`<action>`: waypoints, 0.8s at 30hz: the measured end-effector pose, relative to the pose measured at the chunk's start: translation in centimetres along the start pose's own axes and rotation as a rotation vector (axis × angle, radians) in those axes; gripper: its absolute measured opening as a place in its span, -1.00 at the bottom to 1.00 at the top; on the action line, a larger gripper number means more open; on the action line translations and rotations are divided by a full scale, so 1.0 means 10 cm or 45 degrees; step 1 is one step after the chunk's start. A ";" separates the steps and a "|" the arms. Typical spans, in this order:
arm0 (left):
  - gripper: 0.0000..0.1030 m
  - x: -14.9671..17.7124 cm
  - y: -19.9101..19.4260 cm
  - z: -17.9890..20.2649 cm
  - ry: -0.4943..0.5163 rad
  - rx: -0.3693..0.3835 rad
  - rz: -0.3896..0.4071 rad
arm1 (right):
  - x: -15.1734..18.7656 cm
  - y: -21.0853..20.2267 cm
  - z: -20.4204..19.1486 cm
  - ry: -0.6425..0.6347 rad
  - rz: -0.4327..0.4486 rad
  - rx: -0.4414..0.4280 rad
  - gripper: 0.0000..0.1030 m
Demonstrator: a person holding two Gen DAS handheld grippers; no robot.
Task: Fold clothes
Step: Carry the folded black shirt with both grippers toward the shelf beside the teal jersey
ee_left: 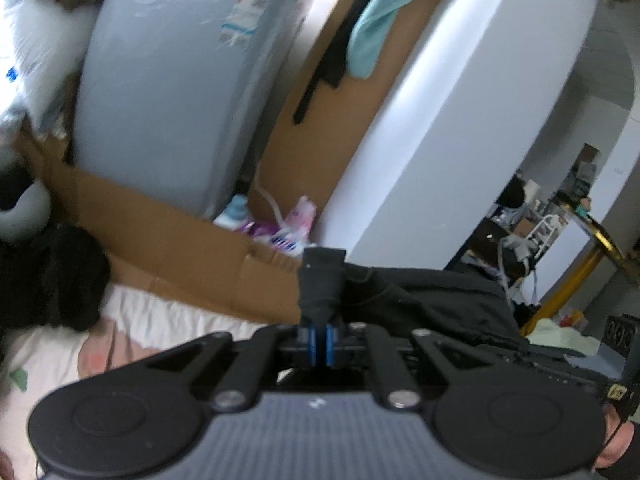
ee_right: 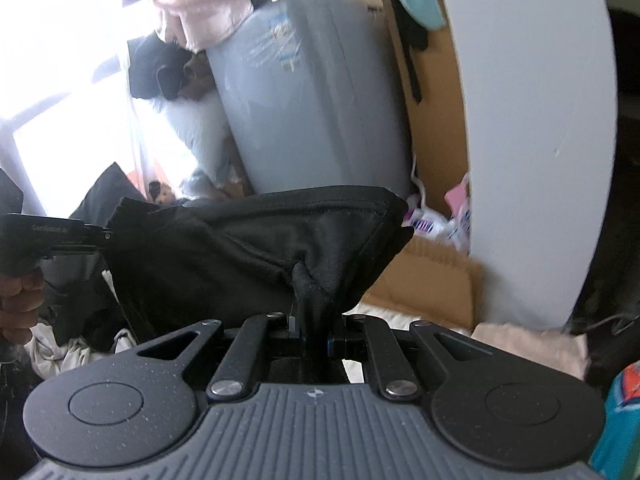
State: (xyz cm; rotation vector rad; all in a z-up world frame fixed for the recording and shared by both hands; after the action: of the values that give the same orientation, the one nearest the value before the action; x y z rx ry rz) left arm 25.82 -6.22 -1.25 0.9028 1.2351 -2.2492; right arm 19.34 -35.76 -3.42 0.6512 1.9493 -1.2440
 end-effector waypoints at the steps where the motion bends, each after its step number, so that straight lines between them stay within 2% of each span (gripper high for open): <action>1: -0.91 -0.04 -0.01 0.08 0.015 0.007 0.004 | -0.07 -0.08 0.02 -0.004 0.011 0.010 -0.85; 8: -0.91 -0.30 -0.07 0.56 0.084 0.063 0.051 | -0.56 -0.62 0.16 0.009 0.110 0.075 -0.85; 12: -0.91 -0.39 -0.07 0.79 0.095 0.093 0.075 | -0.72 -0.85 0.26 0.005 0.151 0.112 -0.85; 17: -0.91 -0.44 -0.05 0.99 0.103 0.132 0.087 | -0.79 -1.12 0.39 0.006 0.184 0.150 -0.85; 24: -0.91 -0.40 0.11 1.25 0.130 0.188 0.068 | -0.67 -1.40 0.66 0.055 0.204 0.202 -0.85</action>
State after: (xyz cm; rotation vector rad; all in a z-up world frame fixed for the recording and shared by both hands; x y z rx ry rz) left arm 25.11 -17.30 5.91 1.1044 1.0848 -2.3008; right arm 15.17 -47.68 7.78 0.9030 1.8067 -1.3017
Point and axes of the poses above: each gripper's, at about its wrist camera, not at the fingertips, and y roughly the way its jaws point, z to its right, x to its underside, the point moved 6 cm from there along y, roughly the way its jaws point, and after that the axes turned 4 degrees about -z, right-handed, at the moved point
